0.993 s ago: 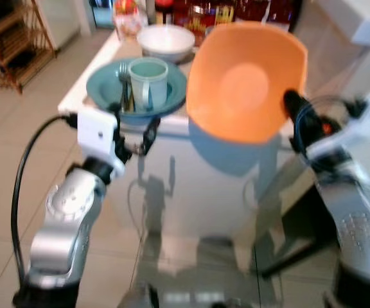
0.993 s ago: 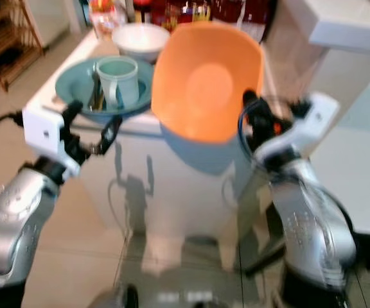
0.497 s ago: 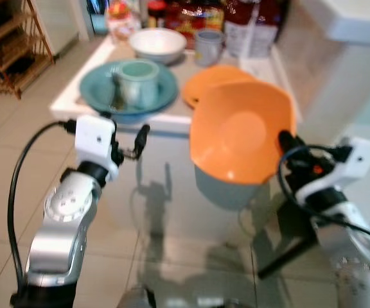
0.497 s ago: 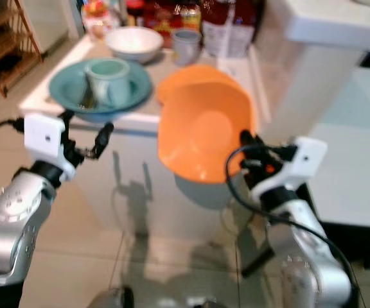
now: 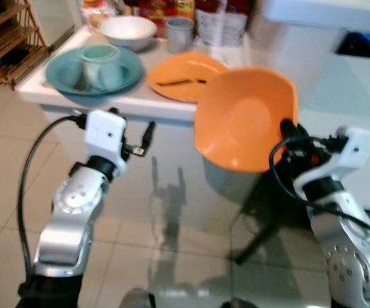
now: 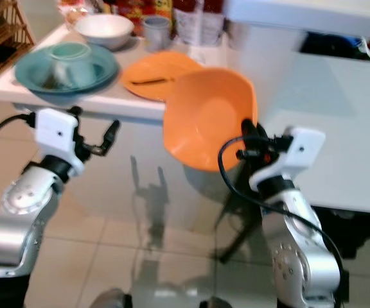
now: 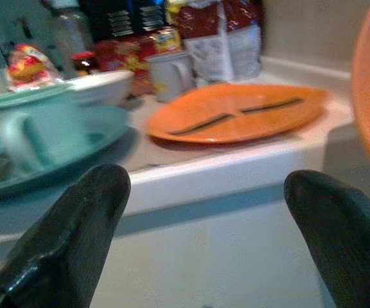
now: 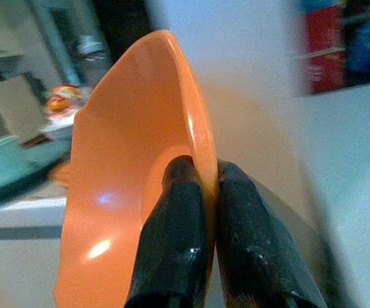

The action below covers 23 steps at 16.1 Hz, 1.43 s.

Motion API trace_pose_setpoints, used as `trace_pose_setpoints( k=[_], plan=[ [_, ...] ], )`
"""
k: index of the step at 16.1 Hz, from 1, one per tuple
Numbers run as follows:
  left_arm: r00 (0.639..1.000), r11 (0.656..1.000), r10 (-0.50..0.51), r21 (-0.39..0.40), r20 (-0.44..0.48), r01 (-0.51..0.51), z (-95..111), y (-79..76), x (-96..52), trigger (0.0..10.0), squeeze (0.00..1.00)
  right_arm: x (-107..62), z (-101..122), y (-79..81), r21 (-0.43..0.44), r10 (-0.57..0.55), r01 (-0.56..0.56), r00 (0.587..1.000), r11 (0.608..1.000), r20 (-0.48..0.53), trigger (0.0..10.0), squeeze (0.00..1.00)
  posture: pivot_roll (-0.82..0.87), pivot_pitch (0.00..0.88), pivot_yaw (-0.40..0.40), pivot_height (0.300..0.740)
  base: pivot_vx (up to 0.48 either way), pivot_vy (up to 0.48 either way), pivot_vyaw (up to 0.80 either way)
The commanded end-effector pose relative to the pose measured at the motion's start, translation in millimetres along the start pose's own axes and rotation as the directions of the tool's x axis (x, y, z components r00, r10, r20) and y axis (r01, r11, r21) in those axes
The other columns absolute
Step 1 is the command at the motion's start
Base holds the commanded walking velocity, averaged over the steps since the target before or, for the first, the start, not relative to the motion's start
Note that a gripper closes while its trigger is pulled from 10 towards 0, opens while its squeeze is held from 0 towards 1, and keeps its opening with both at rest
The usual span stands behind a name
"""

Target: Setting the table

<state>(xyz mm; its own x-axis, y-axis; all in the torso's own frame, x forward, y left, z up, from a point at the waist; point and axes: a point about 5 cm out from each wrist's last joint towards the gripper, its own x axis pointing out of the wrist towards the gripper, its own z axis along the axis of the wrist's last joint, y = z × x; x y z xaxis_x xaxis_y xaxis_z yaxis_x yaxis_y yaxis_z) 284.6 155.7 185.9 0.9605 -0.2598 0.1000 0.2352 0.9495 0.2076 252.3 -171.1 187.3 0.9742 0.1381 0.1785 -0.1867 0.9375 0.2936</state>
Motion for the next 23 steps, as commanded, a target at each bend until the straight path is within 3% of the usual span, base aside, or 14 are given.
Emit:
trace_pose_setpoints(
  k=[1, 6, 17, 23],
  plan=[
    [1.000, 1.000, -0.028, 0.005, 0.013, 0.028, 4.1, -7.7, 3.8, 10.0, 0.00, -1.5, 7.2, -5.3, -0.024, -0.024, 0.025, 0.999, 0.999, 0.042, 10.0, 0.00, 0.07, 0.089, -0.016, 0.740, 0.000, -0.480, 0.00],
    [0.999, 0.999, -0.042, 0.018, 0.011, 0.042, 3.5, -10.2, 5.3, 10.0, 0.00, -1.4, 1.8, -10.0, -0.034, -0.076, 0.077, 0.997, 0.996, 0.024, 10.0, 0.00, 0.07, 0.089, -0.011, 0.740, 0.000, -0.480, 0.00],
    [0.999, 0.999, -0.049, 0.022, 0.010, 0.049, 2.5, -10.3, 7.6, 10.0, 0.00, 2.5, 1.1, -8.3, -0.053, -0.067, 0.068, 0.997, 0.996, 0.030, 10.0, 0.00, 0.07, 0.087, -0.009, 0.740, 0.000, -0.480, 0.00],
    [0.998, 0.998, -0.062, 0.021, 0.022, 0.061, 4.3, -12.6, 8.5, 10.0, 0.00, 4.0, 1.7, -13.8, 0.003, -0.126, 0.126, 0.991, 0.992, 0.044, 10.0, 0.00, 0.07, 0.086, -0.005, 0.740, 0.000, -0.480, 0.00]
  ],
)
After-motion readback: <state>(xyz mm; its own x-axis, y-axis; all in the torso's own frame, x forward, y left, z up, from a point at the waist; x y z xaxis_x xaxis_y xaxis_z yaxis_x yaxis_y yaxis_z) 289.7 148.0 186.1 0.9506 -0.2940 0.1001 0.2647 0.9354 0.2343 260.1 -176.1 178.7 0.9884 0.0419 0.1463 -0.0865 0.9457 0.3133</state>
